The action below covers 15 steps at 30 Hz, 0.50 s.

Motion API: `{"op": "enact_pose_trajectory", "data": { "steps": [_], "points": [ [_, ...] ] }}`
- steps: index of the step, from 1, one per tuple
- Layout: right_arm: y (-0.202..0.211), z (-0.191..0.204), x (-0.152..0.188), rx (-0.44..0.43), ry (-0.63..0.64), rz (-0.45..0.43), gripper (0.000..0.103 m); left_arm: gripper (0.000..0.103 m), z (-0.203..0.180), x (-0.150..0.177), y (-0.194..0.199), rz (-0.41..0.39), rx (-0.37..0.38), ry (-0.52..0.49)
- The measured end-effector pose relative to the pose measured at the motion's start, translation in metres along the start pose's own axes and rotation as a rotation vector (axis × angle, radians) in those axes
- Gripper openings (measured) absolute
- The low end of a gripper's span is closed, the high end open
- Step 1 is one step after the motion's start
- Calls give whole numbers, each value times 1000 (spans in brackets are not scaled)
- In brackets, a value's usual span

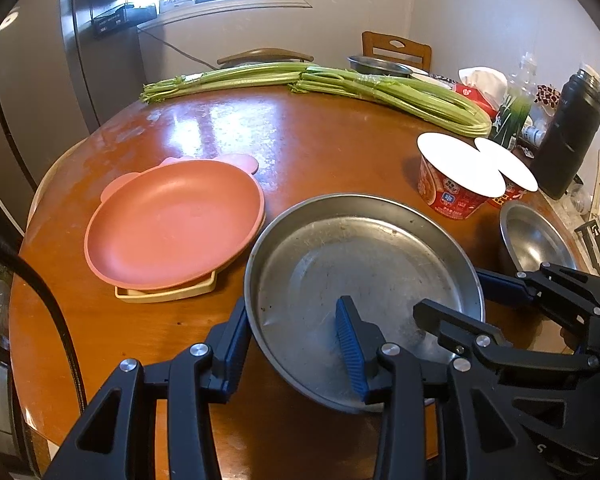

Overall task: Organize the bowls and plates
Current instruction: 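Lift and carry the steel pan with both tools over the pink bowl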

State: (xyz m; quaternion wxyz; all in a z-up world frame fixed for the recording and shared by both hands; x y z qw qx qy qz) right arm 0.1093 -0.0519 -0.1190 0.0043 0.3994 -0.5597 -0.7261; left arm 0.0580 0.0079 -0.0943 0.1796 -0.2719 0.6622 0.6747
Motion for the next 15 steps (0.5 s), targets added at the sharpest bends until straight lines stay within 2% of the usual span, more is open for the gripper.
{"op": "enact_pose_trajectory", "data": {
  "steps": [15],
  "points": [
    [3, 28, -32, -11, 43, -36, 44, 42, 37, -16, 13, -38, -8, 45]
  ]
}}
Point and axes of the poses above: each gripper's, at about its wrist camera, not at the fingertips, and y roughly against the way its jaws point, z to its left, x to its underside, the point moved 8 cm from there along -y, roughly the way its jaws point
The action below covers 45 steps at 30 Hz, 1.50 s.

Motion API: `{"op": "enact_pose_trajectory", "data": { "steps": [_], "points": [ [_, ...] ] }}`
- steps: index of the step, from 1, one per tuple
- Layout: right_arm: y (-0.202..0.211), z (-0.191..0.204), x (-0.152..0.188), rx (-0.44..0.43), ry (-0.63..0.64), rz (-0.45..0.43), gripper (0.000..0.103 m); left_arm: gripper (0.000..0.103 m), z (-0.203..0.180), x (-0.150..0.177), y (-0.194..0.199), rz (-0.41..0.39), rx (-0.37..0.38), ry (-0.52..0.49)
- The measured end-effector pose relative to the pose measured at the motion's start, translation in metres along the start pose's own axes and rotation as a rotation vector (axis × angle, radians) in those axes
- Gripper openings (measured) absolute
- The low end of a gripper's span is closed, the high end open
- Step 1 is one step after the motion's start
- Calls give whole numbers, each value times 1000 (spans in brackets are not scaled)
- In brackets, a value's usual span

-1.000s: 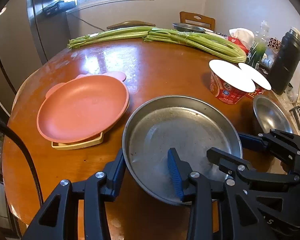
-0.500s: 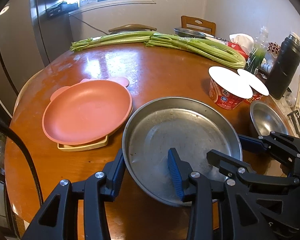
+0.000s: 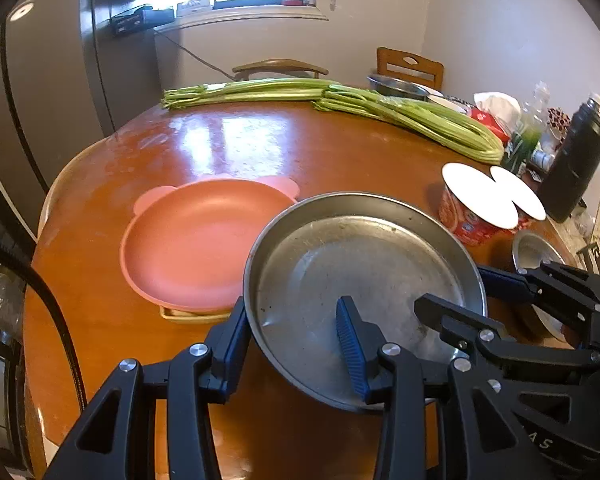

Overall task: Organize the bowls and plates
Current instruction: 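Lift and carry the steel pan with both tools over the pink bowl, then lower the steel pan into the pink bowl with both tools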

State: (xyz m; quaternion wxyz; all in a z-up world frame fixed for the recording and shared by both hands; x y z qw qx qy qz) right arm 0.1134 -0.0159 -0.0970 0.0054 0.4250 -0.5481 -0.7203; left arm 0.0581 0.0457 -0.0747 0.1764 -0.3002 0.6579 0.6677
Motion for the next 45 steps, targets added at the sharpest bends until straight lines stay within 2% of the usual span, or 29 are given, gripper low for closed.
{"op": "enact_pose_trajectory", "data": {
  "steps": [22, 32, 45],
  "points": [
    [-39, 60, -55, -86, 112, 19, 44, 43, 82, -30, 3, -40, -72, 116],
    [-57, 71, -67, -82, 130, 47, 44, 43, 101, -36, -10, -22, -63, 140],
    [-73, 71, -66, -96, 76, 76, 44, 43, 108, -36, -26, 13, -49, 152]
  ]
}}
Point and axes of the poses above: each gripper's, at about its wrist camera, not at the fingertips, and y roughly against the way its jaws point, z to its left, x to its underside, the point moved 8 cm from there along -y, roughly the way its jaws point
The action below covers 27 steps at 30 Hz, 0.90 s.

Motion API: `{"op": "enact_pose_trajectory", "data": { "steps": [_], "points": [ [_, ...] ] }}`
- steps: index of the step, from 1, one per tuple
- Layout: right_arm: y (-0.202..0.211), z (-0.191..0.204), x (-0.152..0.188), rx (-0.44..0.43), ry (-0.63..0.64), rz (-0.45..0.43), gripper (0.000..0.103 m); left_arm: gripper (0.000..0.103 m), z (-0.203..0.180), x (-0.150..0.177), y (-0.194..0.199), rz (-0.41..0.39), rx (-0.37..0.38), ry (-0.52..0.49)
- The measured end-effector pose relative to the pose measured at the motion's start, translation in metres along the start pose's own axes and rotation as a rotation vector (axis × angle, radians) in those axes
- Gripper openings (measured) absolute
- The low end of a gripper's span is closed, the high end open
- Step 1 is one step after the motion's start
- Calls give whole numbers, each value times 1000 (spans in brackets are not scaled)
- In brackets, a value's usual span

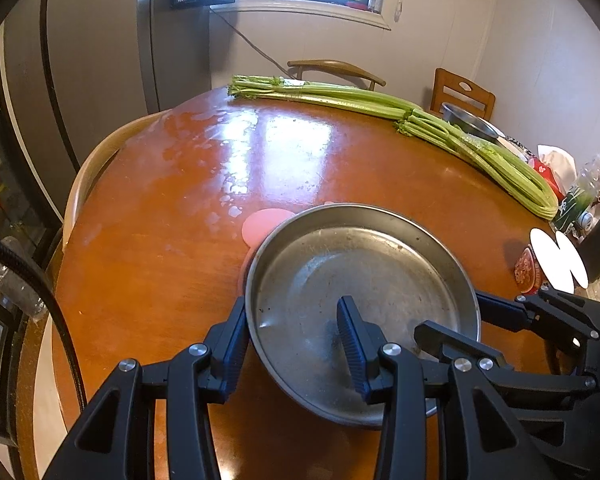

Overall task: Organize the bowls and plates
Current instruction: 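Lower the steel pan into the pink bowl with both tools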

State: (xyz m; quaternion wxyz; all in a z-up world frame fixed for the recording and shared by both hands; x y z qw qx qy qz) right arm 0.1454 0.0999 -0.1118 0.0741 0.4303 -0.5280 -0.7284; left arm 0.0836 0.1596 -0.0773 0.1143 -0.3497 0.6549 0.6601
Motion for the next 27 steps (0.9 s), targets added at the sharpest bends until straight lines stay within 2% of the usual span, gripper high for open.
{"op": "enact_pose_trajectory", "data": {
  "steps": [27],
  "points": [
    [-14, -1, 2, 16, -18, 8, 45, 43, -1, -2, -15, 9, -22, -2]
  ]
}}
Point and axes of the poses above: each gripper's, at about its wrist camera, not at the fingertips, and y roughly against the way its jaws point, z to its left, x to its underside, the point moved 8 cm from there along -y, roughly the way its jaws point
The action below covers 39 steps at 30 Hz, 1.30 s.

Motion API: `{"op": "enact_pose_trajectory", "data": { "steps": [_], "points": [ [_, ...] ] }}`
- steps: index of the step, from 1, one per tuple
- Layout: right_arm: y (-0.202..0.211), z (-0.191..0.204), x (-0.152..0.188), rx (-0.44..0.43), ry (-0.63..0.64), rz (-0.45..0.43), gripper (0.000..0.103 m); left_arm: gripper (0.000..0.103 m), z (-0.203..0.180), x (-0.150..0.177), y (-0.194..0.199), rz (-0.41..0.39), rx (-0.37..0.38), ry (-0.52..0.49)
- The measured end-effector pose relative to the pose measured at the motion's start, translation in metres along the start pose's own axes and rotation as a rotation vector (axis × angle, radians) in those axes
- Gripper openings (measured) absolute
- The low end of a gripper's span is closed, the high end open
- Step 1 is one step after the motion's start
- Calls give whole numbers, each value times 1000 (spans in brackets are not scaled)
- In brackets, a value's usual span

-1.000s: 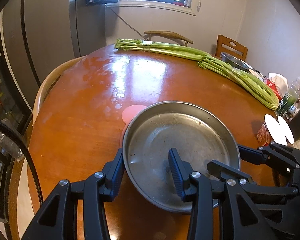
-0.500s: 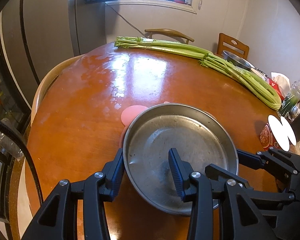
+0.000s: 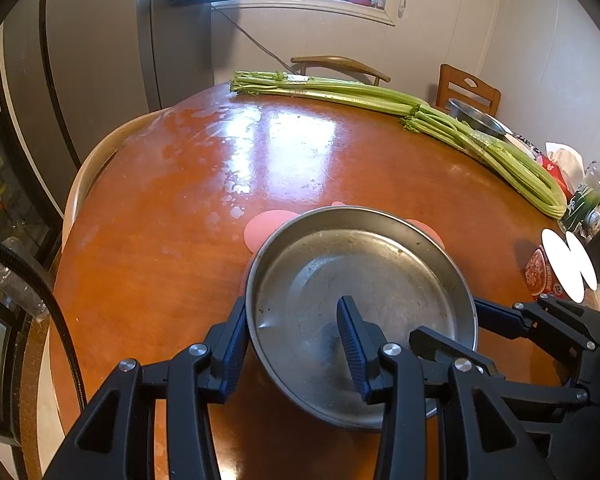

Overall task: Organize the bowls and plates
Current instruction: 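Lower the steel pan into the pink bowl with both tools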

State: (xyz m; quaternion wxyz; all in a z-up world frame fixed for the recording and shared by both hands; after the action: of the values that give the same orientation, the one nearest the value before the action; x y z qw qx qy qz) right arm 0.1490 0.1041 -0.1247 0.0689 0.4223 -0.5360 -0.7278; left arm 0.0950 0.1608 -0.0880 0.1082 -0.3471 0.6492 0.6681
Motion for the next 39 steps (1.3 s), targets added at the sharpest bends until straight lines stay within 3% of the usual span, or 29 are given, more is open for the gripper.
{"op": "enact_pose_trajectory", "data": {
  "steps": [27, 39],
  "points": [
    [-2, -7, -2, -15, -35, -6, 44, 44, 4, -1, 3, 14, 15, 10],
    [3, -14, -3, 1, -42, -19, 45, 44, 8, -6, 15, -17, 0, 8]
  ]
}}
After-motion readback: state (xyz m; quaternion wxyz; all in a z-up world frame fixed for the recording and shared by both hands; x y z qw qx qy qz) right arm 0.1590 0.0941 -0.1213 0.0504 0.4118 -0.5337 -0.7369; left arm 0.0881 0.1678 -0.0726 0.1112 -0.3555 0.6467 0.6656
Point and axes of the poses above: each gripper's, at about its wrist camera, not at the fingertips, and y roughly against the way its jaws point, z to its left, x to its underside, the point moved 8 cm from there along -y, roughly the way its jaws point
